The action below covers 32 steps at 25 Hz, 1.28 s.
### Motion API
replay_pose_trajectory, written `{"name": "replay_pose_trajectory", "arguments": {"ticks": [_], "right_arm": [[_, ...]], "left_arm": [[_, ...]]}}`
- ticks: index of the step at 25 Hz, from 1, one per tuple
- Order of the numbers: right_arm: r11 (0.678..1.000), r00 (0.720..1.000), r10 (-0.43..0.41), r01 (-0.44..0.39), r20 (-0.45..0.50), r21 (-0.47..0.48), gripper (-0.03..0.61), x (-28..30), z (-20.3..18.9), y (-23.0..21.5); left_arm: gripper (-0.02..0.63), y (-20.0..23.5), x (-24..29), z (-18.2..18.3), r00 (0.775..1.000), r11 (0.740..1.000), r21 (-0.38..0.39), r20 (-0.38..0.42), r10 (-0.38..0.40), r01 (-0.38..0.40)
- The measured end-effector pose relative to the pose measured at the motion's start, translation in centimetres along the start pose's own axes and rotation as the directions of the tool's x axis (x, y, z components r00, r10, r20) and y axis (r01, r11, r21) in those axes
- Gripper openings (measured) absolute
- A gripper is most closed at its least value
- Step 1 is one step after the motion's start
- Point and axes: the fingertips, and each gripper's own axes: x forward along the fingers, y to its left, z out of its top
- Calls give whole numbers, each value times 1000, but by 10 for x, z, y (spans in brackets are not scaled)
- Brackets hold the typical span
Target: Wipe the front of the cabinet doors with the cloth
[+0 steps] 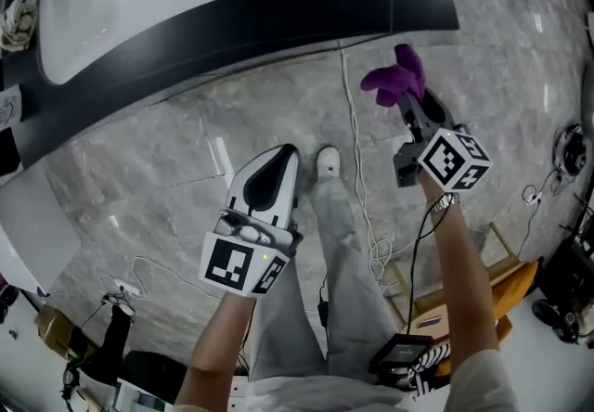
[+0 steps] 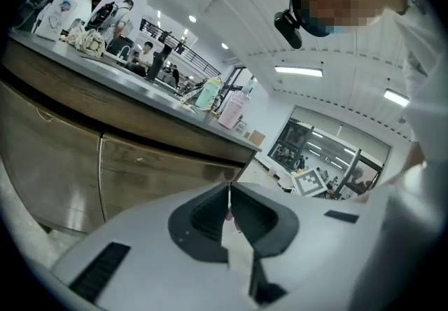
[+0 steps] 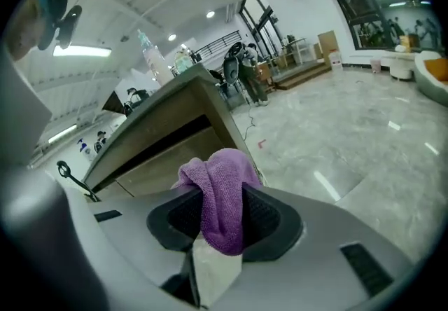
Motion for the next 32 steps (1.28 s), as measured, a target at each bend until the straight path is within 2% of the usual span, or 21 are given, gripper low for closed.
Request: {"name": "replay_pose_trajectory", "arguments": {"ticks": [4, 10, 17, 23, 29, 32], "right_arm": [[999, 998, -42, 44, 54, -26, 135, 46, 5, 1], [994, 988, -92, 97, 124, -40, 135, 72, 30, -3], [990, 985, -120, 129, 123, -63, 135, 98, 17, 37], [993, 989, -97, 104, 112, -61, 135, 98, 17, 45], [997, 994, -52, 57, 97, -47, 135, 124, -23, 108], [999, 996, -32, 35, 85, -41, 135, 127, -27, 128]], "left_arm": [[17, 37, 18, -20, 1000, 1000, -27, -1, 10, -10], [17, 61, 27, -18, 998, 996, -71, 36, 51, -48], [17, 112, 0, -3, 996, 998, -26, 58, 65, -64], [17, 120, 1, -4, 995, 996, -26, 51, 84, -82], [17, 164, -39, -16, 994, 994, -46, 45, 98, -96], [17, 167, -45, -13, 993, 993, -50, 47, 108, -106]]}}
